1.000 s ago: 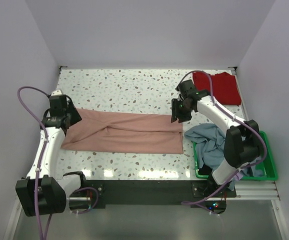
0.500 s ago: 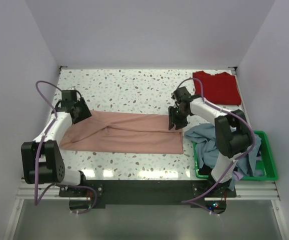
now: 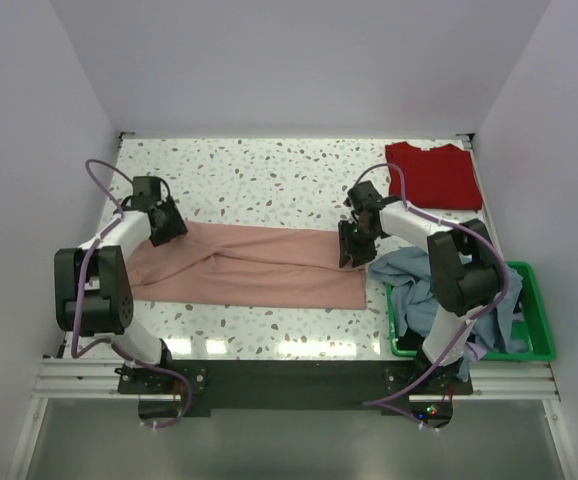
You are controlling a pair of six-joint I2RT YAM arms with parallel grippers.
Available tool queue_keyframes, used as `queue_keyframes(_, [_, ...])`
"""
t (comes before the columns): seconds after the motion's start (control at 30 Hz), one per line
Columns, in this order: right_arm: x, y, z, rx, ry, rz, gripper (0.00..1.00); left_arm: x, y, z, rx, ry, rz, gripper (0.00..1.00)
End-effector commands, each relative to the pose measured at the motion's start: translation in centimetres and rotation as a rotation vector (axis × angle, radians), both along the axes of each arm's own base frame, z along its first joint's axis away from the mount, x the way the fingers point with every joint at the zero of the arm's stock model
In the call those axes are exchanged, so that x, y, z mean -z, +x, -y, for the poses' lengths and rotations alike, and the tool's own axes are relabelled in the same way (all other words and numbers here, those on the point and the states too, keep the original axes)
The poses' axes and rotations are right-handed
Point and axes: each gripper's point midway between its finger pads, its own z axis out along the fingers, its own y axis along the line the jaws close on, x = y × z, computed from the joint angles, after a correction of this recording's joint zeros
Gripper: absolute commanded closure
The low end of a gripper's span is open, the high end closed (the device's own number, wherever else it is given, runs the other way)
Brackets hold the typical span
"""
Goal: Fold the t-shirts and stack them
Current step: Fold the tshirt
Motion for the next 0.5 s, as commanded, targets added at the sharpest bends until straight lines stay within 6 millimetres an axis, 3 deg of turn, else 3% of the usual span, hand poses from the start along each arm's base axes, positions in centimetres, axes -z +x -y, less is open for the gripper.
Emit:
queue_keyframes(0.0, [1.1, -0.2, 0.1, -0.014, -0.021, -0.007, 0.57, -1.4, 2.6, -0.3, -0.009, 0.009, 0.071, 0.47])
queue_keyframes(0.23, [1.3, -0.2, 0.3, -0.014, -0.028, -0.009, 0.58, -0.5, 3.0, 0.1, -0.005, -0.015, 0.066, 0.55])
queue_keyframes(0.47, [1.1, -0.2, 0.3, -0.011, -0.031, -0.008, 0.58, -0.1, 2.1, 0.6, 0.004, -0.017, 0.044, 0.6])
